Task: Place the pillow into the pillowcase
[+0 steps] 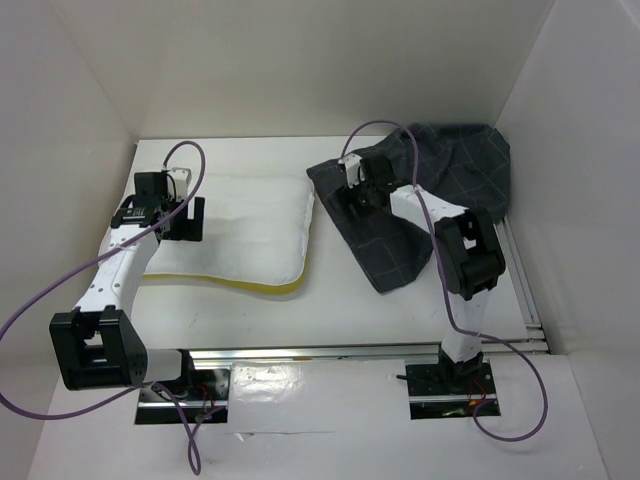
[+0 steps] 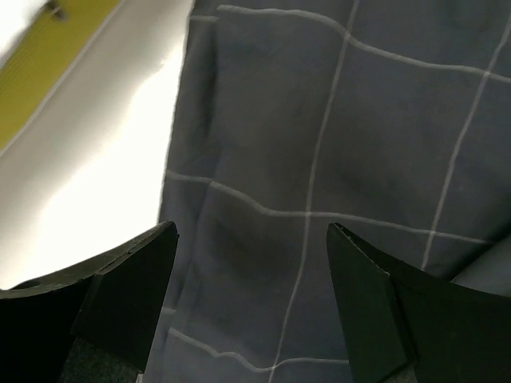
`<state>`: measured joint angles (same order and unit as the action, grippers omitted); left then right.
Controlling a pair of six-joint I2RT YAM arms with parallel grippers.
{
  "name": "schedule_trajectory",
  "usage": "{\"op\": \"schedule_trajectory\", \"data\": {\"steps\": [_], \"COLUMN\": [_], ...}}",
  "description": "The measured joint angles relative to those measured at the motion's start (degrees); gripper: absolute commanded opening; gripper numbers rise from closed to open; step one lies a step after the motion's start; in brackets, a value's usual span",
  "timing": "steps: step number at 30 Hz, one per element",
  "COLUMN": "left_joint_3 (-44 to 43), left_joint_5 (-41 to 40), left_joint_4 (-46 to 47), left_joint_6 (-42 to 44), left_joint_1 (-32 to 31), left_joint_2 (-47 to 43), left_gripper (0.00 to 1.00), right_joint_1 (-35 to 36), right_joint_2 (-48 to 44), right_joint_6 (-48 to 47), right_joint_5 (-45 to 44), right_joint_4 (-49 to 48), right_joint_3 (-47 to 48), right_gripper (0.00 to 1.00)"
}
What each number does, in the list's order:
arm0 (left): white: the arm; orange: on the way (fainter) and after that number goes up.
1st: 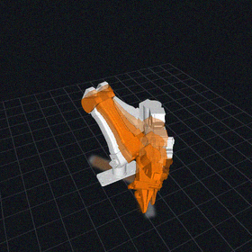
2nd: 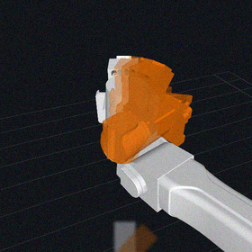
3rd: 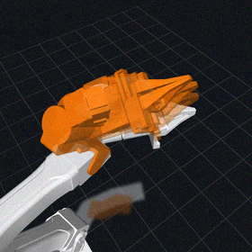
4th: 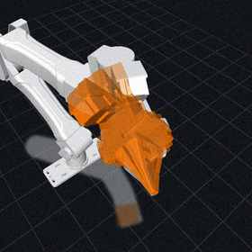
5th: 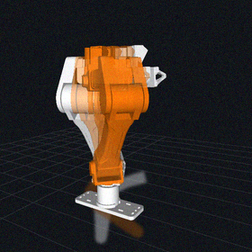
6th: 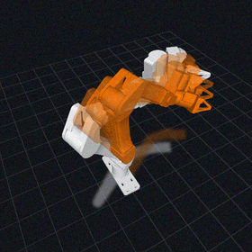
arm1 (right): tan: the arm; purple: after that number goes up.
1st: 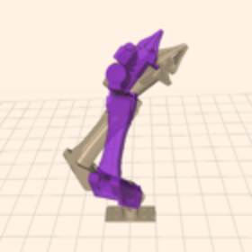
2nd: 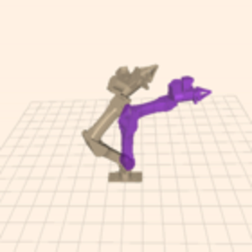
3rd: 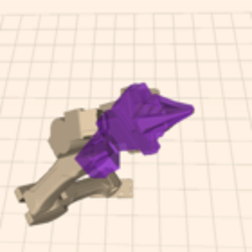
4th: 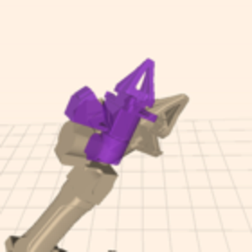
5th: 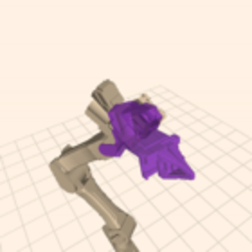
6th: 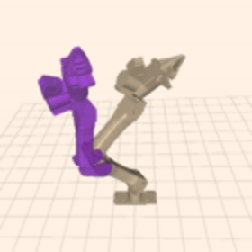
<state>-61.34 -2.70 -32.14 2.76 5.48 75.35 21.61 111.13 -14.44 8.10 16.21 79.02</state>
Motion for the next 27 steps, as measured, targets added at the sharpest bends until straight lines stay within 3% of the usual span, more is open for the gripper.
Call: {"op": "schedule_trajectory", "data": {"steps": [9, 12, 13, 14, 16, 17, 27], "left_joint_3": [0.00, 0.00, 0.00, 0.00, 0.00, 0.00, 0.00], "left_joint_5": [-0.04, -0.09, -0.13, -0.15, -0.22, -0.26, -0.46], "left_joint_4": [-0.02, -0.02, -0.04, -0.02, -0.04, -0.02, 0.02], "left_joint_6": [0.07, 0.15, 0.20, 0.24, 0.24, 0.26, 0.26], "left_joint_1": [0.00, 0.00, 0.00, 0.00, 0.00, 0.00, 0.00], "left_joint_2": [0.70, 0.96, 0.96, 0.98, 1.07, 1.14, 2.23], "left_gripper": [0.98, 0.98, 0.98, 0.98, 0.98, 0.98, 0.98], "right_joint_1": [0.07, 0.07, 0.07, 0.07, 0.07, 0.09, 0.15], "right_joint_2": [5.29, 5.73, 5.79, 5.81, 5.81, 5.81, 6.51], "right_joint_6": [0.24, 0.09, 0.13, 0.02, -0.42, -0.57, -0.24], "right_joint_5": [-2.56, -2.51, -2.45, -2.25, -1.77, -1.62, 0.44], "right_joint_4": [0.59, 0.96, 1.18, 1.36, 1.51, 1.57, 2.64], "right_joint_3": [4.59, 4.79, 4.85, 4.96, 4.98, 5.01, 5.05], "right_gripper": [0.67, 0.57, 0.51, 0.32, 0.04, 0.00, 0.00]}}
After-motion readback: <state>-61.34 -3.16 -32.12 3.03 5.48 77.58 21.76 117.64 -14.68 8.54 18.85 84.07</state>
